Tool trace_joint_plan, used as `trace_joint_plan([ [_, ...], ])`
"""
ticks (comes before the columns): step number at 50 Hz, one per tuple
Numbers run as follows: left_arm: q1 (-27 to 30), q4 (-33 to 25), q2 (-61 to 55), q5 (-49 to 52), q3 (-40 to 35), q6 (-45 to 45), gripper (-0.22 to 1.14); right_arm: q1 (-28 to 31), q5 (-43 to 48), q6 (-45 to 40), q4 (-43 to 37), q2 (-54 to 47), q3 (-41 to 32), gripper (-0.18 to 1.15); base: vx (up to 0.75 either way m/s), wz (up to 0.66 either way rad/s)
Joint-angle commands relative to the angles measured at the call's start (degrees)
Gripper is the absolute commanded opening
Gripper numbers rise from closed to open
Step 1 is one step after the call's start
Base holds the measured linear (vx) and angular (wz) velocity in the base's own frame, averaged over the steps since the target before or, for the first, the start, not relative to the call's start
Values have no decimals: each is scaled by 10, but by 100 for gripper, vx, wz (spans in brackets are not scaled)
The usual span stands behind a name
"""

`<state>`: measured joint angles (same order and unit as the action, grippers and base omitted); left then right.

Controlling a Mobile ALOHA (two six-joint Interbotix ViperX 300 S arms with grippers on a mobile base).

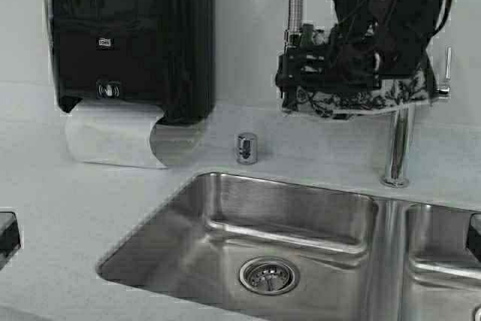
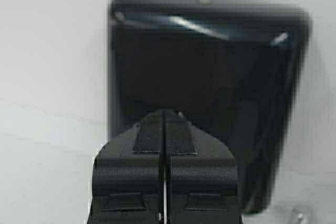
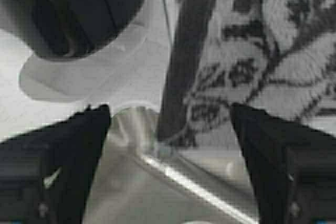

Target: Get the cloth and wipe up the spill under the wine glass

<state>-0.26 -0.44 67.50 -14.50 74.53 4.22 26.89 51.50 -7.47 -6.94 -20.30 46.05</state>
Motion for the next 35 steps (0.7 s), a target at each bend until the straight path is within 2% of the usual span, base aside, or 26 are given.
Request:
trace_joint_plan([
  [1, -1, 0, -6, -3, -5, -1, 2, -8, 6, 0, -9, -4, -23, 101, 7, 3],
  [14, -1, 0, -6, -2, -5, -2, 2, -25, 6, 1, -25, -10, -23, 100, 5, 3],
  [20, -1, -1, -6, -3, -5, -2, 2, -25, 5, 2, -25, -10, -23, 91, 3, 1],
  [25, -1, -1, -6, -3, -5, -2, 2, -25, 5, 2, -25, -9, -23, 69, 1, 1],
  [35, -1, -1, -6, -3, -4, -2, 2, -25, 5, 1, -25, -8, -21, 13, 0, 0],
])
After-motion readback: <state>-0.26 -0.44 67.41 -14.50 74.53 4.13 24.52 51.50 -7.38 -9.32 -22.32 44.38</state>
